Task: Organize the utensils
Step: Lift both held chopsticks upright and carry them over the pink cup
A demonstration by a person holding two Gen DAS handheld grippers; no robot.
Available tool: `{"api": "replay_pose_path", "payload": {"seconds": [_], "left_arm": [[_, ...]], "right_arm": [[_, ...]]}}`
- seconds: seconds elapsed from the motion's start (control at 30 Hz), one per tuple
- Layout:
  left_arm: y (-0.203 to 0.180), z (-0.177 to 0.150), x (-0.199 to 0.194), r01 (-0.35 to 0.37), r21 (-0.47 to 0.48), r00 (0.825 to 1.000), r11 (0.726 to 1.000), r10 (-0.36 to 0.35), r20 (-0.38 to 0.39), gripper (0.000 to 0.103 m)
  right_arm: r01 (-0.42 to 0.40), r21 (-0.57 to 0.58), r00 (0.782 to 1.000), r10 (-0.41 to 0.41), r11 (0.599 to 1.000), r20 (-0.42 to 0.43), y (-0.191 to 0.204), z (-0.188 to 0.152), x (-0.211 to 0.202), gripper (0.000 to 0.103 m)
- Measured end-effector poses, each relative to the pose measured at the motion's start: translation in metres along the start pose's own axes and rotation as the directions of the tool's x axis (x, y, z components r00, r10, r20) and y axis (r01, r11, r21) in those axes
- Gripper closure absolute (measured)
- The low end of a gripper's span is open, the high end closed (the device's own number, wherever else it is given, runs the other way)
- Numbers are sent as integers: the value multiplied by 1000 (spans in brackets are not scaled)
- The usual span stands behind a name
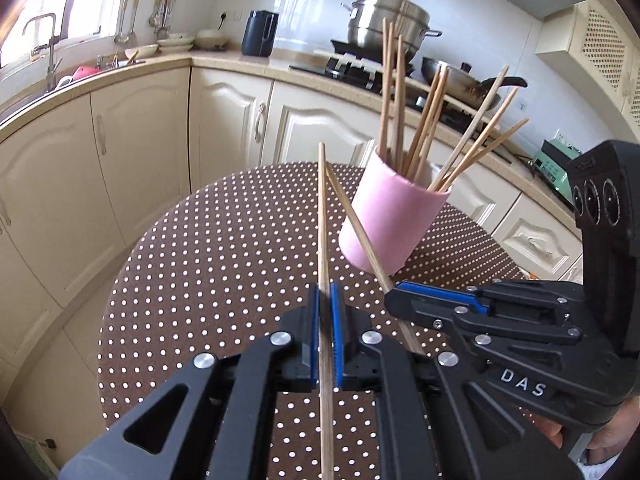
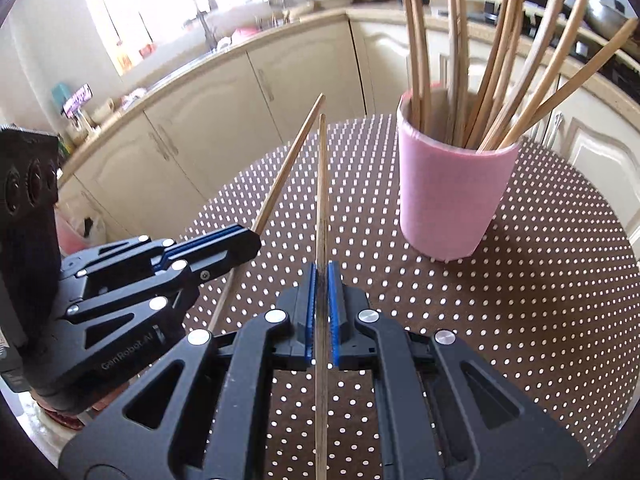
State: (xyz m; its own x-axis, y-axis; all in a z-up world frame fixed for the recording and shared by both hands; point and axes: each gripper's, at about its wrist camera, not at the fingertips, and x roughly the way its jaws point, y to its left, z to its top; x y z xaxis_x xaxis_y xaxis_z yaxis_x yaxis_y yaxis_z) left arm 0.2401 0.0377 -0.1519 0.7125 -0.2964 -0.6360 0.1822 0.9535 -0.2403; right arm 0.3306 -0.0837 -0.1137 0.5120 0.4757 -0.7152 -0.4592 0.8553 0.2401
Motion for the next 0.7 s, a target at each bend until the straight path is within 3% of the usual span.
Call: {"api": "replay_pose_path", "payload": {"seconds": [0.3, 0.7], "left_arm": [[-18, 8, -22, 60, 25, 990, 998, -63, 130, 97], [-34, 30, -37, 113, 57, 963, 992, -123, 240, 97]], "right_arm": [[-35, 14, 987, 32, 999, 155, -13, -10, -52, 96], [-96, 41, 945, 78, 995, 318, -26, -3, -93, 96]]}}
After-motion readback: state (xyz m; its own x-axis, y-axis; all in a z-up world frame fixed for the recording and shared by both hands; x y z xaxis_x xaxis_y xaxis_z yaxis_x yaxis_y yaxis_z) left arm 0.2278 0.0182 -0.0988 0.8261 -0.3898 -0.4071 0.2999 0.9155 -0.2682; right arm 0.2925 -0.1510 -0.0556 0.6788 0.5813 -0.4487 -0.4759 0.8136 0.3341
